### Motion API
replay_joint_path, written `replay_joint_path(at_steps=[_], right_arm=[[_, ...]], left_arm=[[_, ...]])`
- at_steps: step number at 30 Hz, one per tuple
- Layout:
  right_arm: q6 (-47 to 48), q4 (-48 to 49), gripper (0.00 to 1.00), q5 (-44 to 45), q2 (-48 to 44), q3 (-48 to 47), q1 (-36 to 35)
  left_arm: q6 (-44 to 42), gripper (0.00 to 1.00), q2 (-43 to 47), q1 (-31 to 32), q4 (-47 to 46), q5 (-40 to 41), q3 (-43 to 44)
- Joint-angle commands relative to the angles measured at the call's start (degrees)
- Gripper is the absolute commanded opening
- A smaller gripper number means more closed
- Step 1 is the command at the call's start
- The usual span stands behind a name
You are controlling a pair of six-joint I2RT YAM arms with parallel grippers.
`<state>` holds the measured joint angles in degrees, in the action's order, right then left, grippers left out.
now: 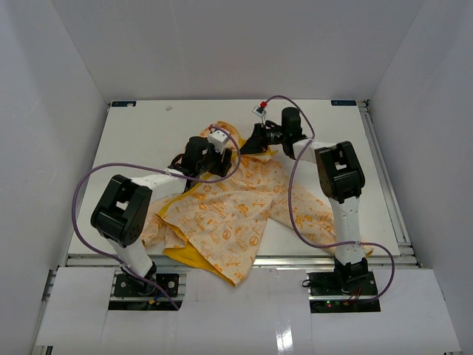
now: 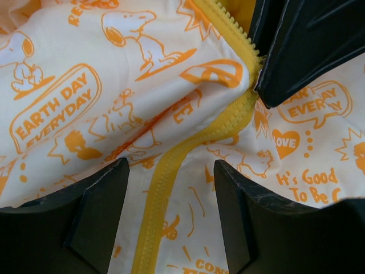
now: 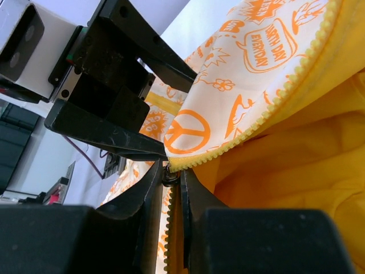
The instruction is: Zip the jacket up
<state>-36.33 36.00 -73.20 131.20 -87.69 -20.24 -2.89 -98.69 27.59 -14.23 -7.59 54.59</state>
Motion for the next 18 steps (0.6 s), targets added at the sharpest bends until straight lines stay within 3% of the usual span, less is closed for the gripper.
replay_joint_path(at_steps=[1,5,7,9,11,14,18], right_arm=[[-12.1,15.6,0.08,-3.9,-2.2,0.9,-0.5],[-25.6,35.4,0.08,-4.4,-0.1,1.6,-0.5],[-36.5,43.8,0.08,-4.9,1.8,0.8,-0.5],[-47.0,58.7,0.08,-5.5,4.4,-1.4,-0.5],[-54.4,64.3,0.08,-5.6,7.6,-4.2,-0.4],[-58.7,67.5,0.08,-5.7,9.7,-6.8,0.2],[-53.0,61.7,0.08,-5.2,9.6,-6.8,1.8]], left_arm=[[-1.0,0.72,-0.3,-0.3,-4.4,-4.1,0.2],[-0.2,0.67,-2.3,-0.3,-4.5,-5.3,1.0],[-0.2,0.47,-3.2,-0.3,-3.7,-7.0,2.3],[0.0,0.16,-5.0,-0.3,-2.4,-8.4,3.8],[0.7,0.02,-5.6,-0.3,-2.2,-8.2,4.3],[2.1,0.00,-5.0,-0.3,-2.6,-6.9,3.2],[4.9,0.00,-3.0,-0.3,-1.9,-4.0,0.8]])
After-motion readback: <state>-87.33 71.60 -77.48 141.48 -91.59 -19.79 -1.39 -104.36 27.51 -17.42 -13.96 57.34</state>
